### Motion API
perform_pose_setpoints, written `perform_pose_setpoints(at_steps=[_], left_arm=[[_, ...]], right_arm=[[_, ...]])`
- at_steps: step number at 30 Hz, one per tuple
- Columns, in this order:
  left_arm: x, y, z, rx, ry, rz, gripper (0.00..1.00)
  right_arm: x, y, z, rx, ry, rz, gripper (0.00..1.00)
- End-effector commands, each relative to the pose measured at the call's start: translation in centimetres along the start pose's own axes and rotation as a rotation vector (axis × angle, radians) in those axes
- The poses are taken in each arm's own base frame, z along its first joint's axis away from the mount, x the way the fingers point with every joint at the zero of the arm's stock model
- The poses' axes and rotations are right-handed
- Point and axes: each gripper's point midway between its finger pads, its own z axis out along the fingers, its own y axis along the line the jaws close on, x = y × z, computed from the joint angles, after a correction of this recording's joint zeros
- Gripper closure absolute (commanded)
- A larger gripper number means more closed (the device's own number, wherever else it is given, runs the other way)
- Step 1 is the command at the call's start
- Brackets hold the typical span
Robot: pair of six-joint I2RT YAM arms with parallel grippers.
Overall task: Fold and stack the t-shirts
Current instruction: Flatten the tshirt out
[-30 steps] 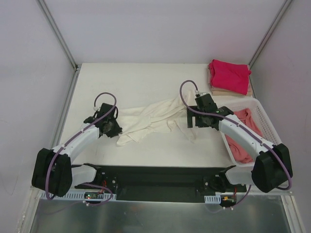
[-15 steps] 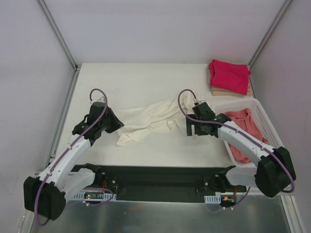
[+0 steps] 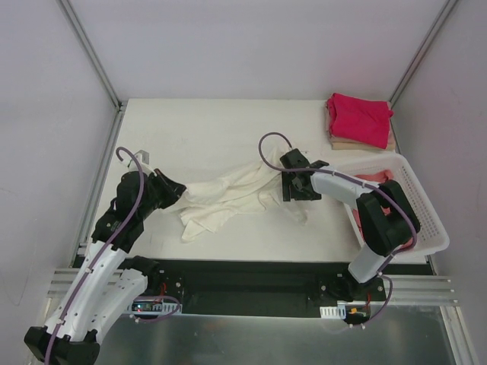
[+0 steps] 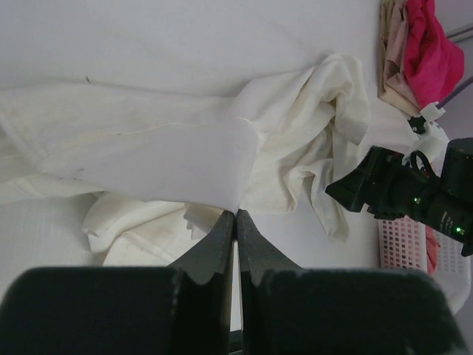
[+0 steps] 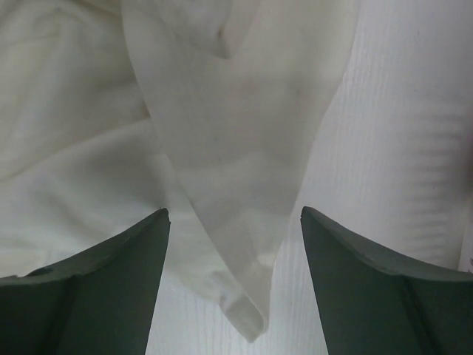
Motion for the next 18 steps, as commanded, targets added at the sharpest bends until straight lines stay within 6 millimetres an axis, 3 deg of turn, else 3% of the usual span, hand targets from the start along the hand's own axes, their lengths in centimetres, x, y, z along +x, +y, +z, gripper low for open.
perform_pose_setpoints(at_steps=[1, 5, 9, 12, 18], left_arm=[[-1.5, -0.2, -0.1, -0.02, -0.041, 0.015, 1.0], [-1.8, 0.2, 0.1, -0.044, -0.053, 0.018, 1.0], [-1.9, 0.4, 0.1, -0.055, -0.062, 0.022, 1.0], [-2.3, 0.6, 0.2, -0.071, -0.074, 0.028, 1.0], [-2.6, 0.8, 0.4, -0.09, -0.081, 0.035, 1.0]], right_arm=[[-4.5, 0.7, -1.1, 0.005, -0.118, 0.047, 0.25], [-8.6, 1.7, -2.5, -0.024, -0.193, 0.047, 0.23], [-10.9, 1.5, -1.6, -0.018, -0.188, 0.047, 0.23], [-11.5, 1.1, -0.4, -0.02, -0.155, 0.06, 0.24], [-10.7, 1.4, 1.7, -0.044, -0.092, 0.069, 0.29]])
